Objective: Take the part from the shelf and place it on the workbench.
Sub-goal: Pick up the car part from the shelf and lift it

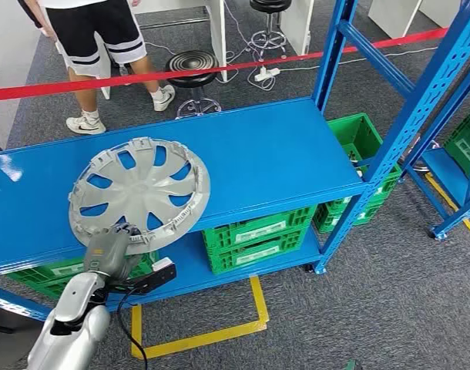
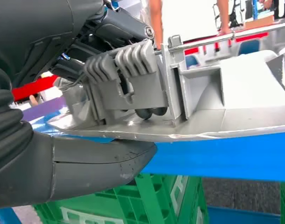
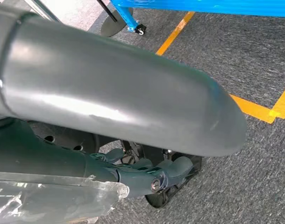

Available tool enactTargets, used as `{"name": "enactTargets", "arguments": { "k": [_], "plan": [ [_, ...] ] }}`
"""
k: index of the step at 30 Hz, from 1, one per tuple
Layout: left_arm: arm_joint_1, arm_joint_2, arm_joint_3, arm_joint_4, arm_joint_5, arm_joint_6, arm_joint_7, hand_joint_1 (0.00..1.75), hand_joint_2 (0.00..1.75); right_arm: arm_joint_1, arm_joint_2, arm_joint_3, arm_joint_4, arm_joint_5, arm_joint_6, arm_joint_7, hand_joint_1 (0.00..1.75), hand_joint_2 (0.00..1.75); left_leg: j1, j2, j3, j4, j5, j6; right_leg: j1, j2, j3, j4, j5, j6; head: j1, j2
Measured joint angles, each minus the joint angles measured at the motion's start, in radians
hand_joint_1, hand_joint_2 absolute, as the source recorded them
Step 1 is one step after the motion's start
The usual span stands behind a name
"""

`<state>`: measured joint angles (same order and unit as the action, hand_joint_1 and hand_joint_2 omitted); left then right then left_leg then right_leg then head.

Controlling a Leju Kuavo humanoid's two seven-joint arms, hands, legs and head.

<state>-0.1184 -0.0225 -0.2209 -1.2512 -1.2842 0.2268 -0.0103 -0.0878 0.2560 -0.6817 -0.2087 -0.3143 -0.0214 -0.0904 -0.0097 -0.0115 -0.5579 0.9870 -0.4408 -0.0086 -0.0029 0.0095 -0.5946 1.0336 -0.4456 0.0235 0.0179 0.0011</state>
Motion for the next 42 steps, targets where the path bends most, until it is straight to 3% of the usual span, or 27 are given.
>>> {"name": "enactTargets", "arguments": {
  "k": [9,13,18,30,42],
  "plan": [
    [-0.005,0.000,0.001,0.006,-0.004,0.011,-0.002,1.74,1.75,0.000,0.000,0.001,0.000,0.000,0.000,0.000,0.00,0.00,0.000,0.000,0.000,0.000,0.000,0.000,0.000,0.000,0.000,0.000,0.000,0.000,0.000,0.000],
    [-0.008,0.000,0.002,0.009,-0.005,0.019,-0.002,1.63,1.75,0.000,0.000,0.002,0.000,0.000,0.000,0.000,0.00,0.00,0.000,0.000,0.000,0.000,0.000,0.000,0.000,0.000,0.000,0.000,0.000,0.000,0.000,0.000],
    [-0.016,0.000,0.003,0.013,-0.017,0.035,-0.002,1.71,1.75,0.000,0.000,0.009,0.000,0.000,0.001,0.001,0.00,0.00,0.000,0.000,0.000,0.000,0.000,0.000,0.000,0.000,0.000,0.000,0.000,0.000,0.000,0.000],
    [-0.030,0.011,0.003,-0.008,-0.108,0.118,0.006,1.70,1.75,0.001,0.000,0.026,0.000,0.000,0.003,-0.010,0.00,0.00,0.000,0.000,0.000,0.000,0.000,0.000,0.000,0.000,0.000,0.000,0.000,0.000,0.000,0.000],
    [-0.031,0.042,-0.070,-0.127,-0.249,0.153,0.093,1.75,1.75,0.002,0.000,0.027,0.000,0.000,-0.001,-0.013,0.00,0.00,0.000,0.000,-0.002,0.000,0.000,0.000,0.000,0.000,-0.002,0.000,0.000,0.000,0.000,0.000]
  ]
}}
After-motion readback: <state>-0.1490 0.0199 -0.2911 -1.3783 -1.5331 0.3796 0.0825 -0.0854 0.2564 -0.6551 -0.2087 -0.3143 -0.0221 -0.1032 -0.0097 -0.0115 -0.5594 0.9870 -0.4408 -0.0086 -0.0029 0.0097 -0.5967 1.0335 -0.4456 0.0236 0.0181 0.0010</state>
